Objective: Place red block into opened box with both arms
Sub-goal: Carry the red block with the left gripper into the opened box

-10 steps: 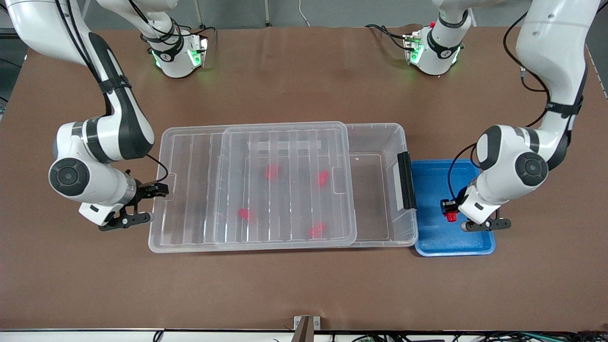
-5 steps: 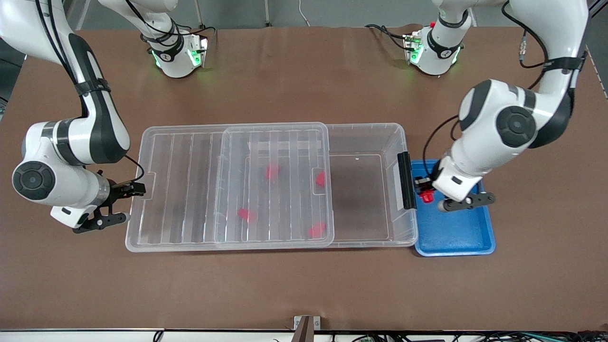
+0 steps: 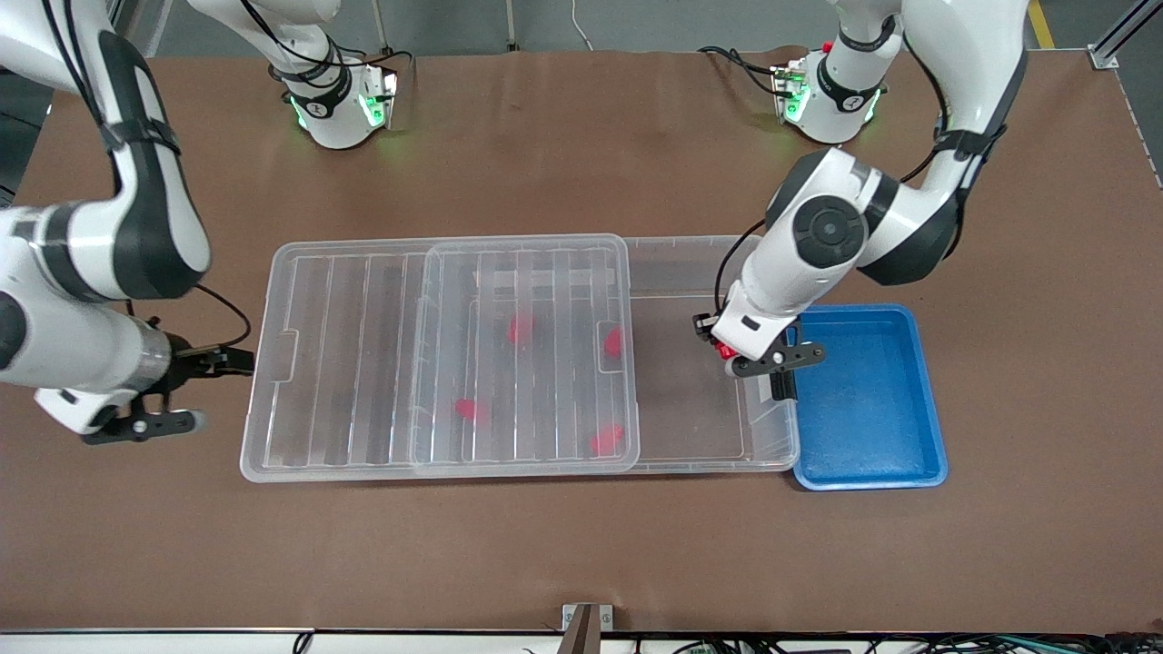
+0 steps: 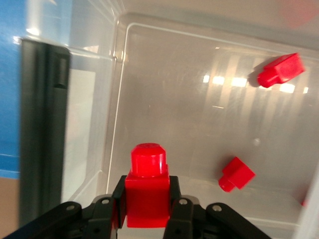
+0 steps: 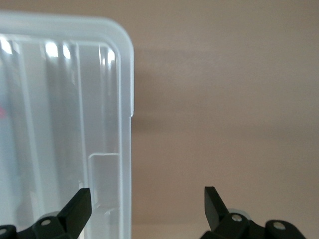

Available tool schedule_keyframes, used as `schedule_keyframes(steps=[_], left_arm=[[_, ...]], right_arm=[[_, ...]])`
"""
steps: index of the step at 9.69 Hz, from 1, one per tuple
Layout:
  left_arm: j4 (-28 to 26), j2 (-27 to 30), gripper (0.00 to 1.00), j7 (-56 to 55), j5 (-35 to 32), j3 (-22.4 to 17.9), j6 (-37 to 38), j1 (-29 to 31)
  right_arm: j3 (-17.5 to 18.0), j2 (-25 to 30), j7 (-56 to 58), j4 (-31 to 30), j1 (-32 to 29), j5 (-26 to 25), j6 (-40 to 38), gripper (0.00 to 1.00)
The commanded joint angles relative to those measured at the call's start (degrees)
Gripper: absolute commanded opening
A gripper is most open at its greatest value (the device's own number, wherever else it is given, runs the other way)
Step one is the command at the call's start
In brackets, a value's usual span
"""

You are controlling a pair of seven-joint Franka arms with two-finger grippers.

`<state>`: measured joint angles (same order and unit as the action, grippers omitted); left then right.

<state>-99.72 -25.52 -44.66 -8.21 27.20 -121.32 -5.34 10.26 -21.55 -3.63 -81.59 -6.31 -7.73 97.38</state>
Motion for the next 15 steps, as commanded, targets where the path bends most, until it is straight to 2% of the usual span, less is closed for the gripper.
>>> schedule_keyframes(steps=[1,2,3,4,5,7,9,10,12,13,15], left_arm=[[-1.09,-5.4,0.0,-3.49,-3.65,-0.04,-3.73,-1.59],[-1.09,-7.51,0.01,-4.46,-4.88,-0.04,-5.14,-1.69],[-1.18,-9.62,0.01,-4.56,-6.46,-0.04,-6.63,-2.47],[-1.18,-11.2,0.01,-4.56,-7.69,-0.04,-7.52,-2.83],[-1.18,-12.35,0.02,-4.56,-9.27,-0.04,-7.61,-2.92],[-1.62,-14.9,0.03,-4.56,-11.21,-0.04,-11.02,-2.83],[-2.24,-15.7,0.1,-4.47,-11.92,-0.13,-12.8,-2.83],[-2.24,-15.88,0.24,-4.47,-13.23,-0.13,-12.8,-2.74],[-1.89,-16.05,0.79,-4.21,-13.33,-0.13,-12.8,-2.13],[-1.54,-15.62,1.0,-3.77,-13.33,-0.13,-12.36,-1.78],[-0.92,-12.73,1.0,-3.86,-13.24,-0.04,-9.4,-1.51]], right_arm=[[0.2,10.26,-5.67,-1.81,-1.77,1.4,-3.23,1.0],[0.2,13.6,-5.68,-1.82,-2.56,1.57,-6.2,1.0],[-0.67,16.68,-5.68,-1.9,-3.7,4.62,-8.93,1.0],[-5.72,19.41,-5.34,-1.9,-2.41,8.22,-12.44,1.0],[-10.47,21.44,-5.16,-1.99,0.65,9.38,-15.69,1.0],[-11.57,21.64,-4.89,-1.73,0.86,9.22,-16.0,1.0],[-14.11,21.02,-4.98,-1.38,1.03,9.74,-13.55,1.0],[-14.38,21.19,-4.81,-1.38,1.12,9.49,-13.36,1.0],[-14.3,21.2,-4.72,-1.38,0.33,9.75,-13.09,1.0],[-14.21,21.28,-4.2,-1.46,0.42,9.83,-13.18,1.0],[-14.04,21.46,2.73,-1.9,0.77,9.49,-13.53,1.0]])
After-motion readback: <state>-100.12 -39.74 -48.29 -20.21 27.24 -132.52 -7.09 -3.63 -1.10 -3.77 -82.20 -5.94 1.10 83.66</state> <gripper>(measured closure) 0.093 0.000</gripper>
